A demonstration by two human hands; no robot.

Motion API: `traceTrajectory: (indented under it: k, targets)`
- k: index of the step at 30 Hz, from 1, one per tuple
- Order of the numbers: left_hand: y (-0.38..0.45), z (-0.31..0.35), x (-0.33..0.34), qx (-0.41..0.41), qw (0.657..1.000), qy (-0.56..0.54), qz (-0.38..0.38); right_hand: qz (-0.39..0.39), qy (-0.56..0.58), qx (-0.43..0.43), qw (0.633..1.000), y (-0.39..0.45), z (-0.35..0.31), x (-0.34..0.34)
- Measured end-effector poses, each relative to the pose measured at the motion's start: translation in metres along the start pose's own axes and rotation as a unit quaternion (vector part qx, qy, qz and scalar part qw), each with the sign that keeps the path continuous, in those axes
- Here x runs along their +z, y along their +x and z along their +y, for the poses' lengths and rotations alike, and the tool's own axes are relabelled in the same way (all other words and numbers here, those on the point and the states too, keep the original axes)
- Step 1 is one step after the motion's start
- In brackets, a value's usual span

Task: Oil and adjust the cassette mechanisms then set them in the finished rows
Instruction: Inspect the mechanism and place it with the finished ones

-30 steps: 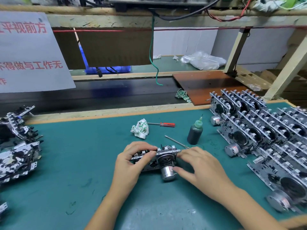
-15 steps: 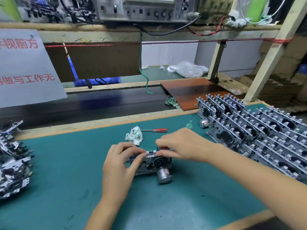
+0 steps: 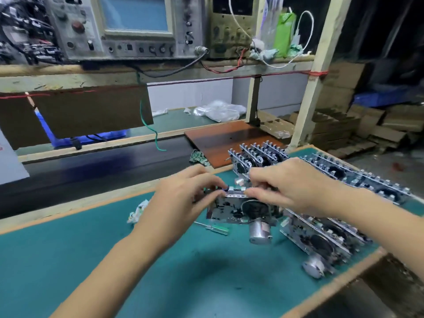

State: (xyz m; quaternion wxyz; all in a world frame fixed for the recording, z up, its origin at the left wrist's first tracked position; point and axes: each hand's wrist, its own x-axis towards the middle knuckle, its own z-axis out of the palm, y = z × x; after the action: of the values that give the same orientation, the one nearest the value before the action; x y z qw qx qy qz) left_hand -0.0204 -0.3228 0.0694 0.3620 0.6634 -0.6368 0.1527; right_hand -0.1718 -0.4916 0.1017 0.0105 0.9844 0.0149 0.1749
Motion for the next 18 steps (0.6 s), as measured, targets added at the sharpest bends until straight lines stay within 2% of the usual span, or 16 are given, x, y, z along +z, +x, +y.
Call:
traceTrajectory:
  k: [4, 9, 15, 18]
  targets:
    - [0.065, 0.021, 0.027, 0.071, 0.997, 0.009, -0.023, 0.031, -0.055, 0.030, 0.998, -0.028, 0.040, -0.037]
    - [0.168, 0.029, 0.078, 0.108, 0.993, 0.025, -0.040, 0.056, -0.068, 0.123, 0.988, -0.040, 0.114, -0.064]
    - [0.270, -0.003, 0.156, 0.097, 0.987, 0.097, -0.088, 0.066, -0.151, 0.246, 0.955, -0.016, 0.208, -0.035]
    - [0.304, -0.022, 0.187, 0.079, 0.983, 0.121, -0.109, 0.062, -0.154, 0.295, 0.941, 0.001, 0.245, -0.012]
